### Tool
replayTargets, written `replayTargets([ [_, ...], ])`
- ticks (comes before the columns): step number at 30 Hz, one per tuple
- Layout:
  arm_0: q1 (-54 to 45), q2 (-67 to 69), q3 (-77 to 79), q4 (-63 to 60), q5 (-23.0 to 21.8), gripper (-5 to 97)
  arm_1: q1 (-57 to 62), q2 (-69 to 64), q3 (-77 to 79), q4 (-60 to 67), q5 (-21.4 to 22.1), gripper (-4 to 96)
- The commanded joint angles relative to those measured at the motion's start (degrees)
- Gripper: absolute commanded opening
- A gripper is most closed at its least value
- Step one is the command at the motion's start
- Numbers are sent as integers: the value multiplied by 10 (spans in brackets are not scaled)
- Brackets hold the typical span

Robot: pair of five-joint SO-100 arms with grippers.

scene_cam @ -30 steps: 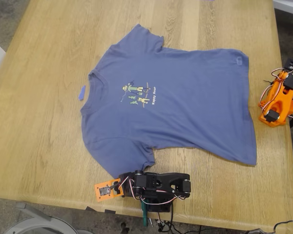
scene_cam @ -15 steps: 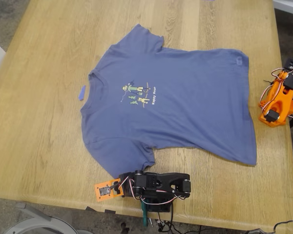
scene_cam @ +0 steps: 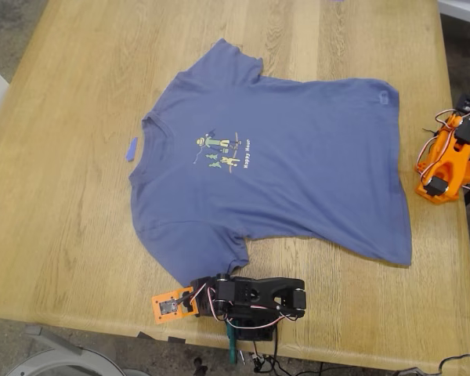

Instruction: Fold a T-shirt

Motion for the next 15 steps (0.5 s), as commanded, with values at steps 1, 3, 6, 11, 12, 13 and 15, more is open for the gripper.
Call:
replayTargets([
  [1,5,62,-7,4,3,2,28,1,40,3,-4,3],
  [3,5,62,-7,4,3,2,27,1,40,3,-3,3],
  [6,9,62,-7,4,-16,0,25,1,40,3,-3,3],
  [11,37,62,-7,4,-4,2,28,1,40,3,-3,2],
  [12,37,62,-7,4,18,2,30,1,40,3,-3,2],
  [13,37,62,-7,4,42,0,29,1,40,3,-3,2],
  [15,39,62,-7,4,26,0,21,1,40,3,-3,2],
])
